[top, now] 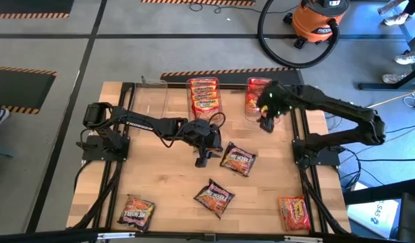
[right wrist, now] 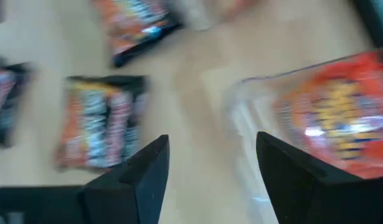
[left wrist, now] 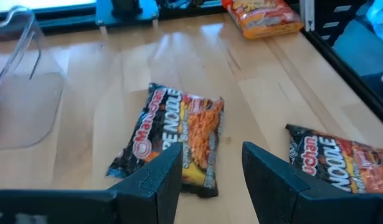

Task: Sort Maruchan noodles
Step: Put the orange noodle pack into the right transparent bin

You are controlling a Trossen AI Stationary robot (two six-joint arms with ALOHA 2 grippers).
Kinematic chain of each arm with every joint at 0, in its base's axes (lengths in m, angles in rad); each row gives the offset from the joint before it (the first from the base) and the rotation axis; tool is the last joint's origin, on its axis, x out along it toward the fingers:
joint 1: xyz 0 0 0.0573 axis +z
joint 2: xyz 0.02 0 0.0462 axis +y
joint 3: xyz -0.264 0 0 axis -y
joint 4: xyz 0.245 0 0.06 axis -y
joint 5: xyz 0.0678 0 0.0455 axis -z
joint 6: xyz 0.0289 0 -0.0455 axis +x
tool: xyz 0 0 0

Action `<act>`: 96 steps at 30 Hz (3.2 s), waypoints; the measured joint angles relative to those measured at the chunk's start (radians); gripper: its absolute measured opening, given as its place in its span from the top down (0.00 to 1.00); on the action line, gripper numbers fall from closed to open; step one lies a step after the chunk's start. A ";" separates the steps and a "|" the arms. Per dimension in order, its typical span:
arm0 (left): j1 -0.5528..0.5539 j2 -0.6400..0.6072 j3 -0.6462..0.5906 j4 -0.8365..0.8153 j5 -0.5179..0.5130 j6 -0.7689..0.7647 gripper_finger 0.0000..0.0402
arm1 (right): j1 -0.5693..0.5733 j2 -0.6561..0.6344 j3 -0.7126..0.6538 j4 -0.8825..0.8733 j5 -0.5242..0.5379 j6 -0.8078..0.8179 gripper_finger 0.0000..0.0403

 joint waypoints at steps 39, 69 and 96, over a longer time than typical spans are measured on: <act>-0.241 0.083 0.000 0.072 -0.368 -0.440 0.61 | 1.404 0.210 -0.386 0.540 -0.168 1.811 0.46; -0.251 0.084 0.001 0.082 -0.374 -0.384 0.61 | 1.078 0.308 -0.381 0.603 0.285 1.065 0.46; -0.267 0.338 0.076 0.390 -0.329 -0.363 0.61 | 1.103 -0.272 -0.759 0.644 0.341 1.413 0.46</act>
